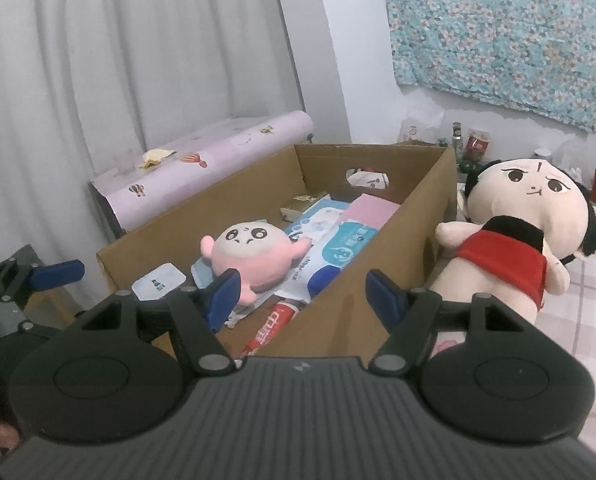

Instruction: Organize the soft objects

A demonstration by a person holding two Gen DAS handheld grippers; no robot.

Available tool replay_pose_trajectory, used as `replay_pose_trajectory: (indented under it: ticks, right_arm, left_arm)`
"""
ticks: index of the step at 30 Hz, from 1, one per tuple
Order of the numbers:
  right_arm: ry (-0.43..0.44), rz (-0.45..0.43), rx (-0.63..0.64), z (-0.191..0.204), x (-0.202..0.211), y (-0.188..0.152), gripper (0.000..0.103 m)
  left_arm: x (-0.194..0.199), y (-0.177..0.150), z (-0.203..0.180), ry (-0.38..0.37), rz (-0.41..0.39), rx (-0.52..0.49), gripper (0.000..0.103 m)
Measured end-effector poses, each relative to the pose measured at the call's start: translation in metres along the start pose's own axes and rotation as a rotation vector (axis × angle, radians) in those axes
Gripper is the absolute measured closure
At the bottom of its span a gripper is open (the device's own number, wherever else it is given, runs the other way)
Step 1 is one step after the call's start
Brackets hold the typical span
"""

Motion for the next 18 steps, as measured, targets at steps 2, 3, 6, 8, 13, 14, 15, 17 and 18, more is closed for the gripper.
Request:
replay_pose_trajectory:
  ticks: [2,3,6,8,13,14,15,17,18]
  right_arm:
    - [0.004,0.0,-0.003,-0.001,0.0,0.0,0.034]
    - [0.003,0.0,-0.001,-0.001,0.0,0.0,0.034]
    - [0.002,-0.001,-0.002,0.0,-0.001,0.001,0.034]
    - [0.0,-0.003,-0.003,-0.001,-0.001,0.001,0.034]
    - [-0.002,-0.002,-0.006,-0.001,-0.001,0.002,0.034]
    - [0.0,-0.003,-0.008,-0.001,-0.001,0.002,0.034]
    - [0.003,-0.003,-0.009,0.0,-0.001,0.002,0.034]
    - [0.002,-0.004,-0.014,0.0,-0.002,0.003,0.034]
    - [0.001,-0.003,-0.016,-0.001,-0.001,0.003,0.034]
  left_arm:
    - [0.001,0.001,0.0,0.001,-0.004,-0.003,0.0]
    - [0.001,0.002,-0.001,0.002,-0.007,-0.007,0.0]
    - [0.003,0.004,-0.003,0.004,-0.016,-0.02,0.0]
    - [0.005,0.006,-0.003,0.005,-0.022,-0.02,0.0]
    - [0.007,0.007,-0.005,0.003,-0.022,-0.017,0.0]
    - [0.008,0.008,-0.005,0.003,-0.023,-0.017,0.0]
    - [0.009,0.008,-0.006,0.004,-0.026,-0.014,0.0]
    - [0.01,0.008,-0.006,0.004,-0.028,-0.011,0.0]
    - [0.01,0.008,-0.006,0.004,-0.025,-0.012,0.0]
Point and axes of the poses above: each gripper's, at about its wrist camera, not at the fingertips, and x roughly against the way its jaws point, z to its left, y to its top, the point moved 9 cm from there along -x, roughly the way its jaws point, and after that the axes turned 4 degrees about y, right-handed, at the moved point
